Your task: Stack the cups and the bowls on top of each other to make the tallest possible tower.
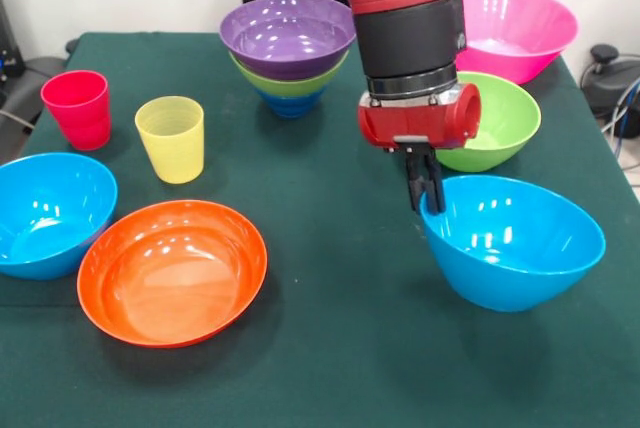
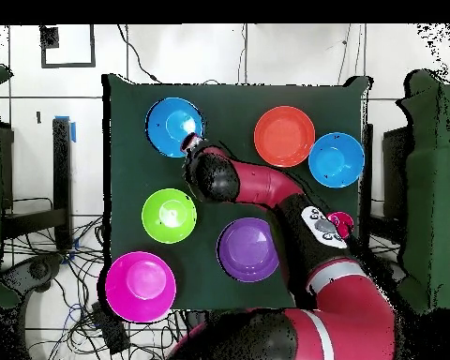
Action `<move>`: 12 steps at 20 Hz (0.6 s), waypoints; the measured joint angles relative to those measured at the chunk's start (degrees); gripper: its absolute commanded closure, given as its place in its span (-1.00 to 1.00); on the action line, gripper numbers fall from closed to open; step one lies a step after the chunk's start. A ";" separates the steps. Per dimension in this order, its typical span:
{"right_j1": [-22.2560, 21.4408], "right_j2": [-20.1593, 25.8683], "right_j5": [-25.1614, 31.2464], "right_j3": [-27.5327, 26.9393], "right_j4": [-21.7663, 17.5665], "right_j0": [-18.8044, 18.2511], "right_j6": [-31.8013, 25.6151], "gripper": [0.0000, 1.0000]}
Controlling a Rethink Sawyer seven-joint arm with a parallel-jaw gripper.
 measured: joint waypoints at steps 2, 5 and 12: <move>-0.36 0.00 1.07 0.01 0.37 -0.16 0.00 1.00; -0.88 0.02 2.60 0.01 0.98 -0.45 0.00 1.00; -1.40 0.23 5.90 0.06 2.54 -1.63 0.00 1.00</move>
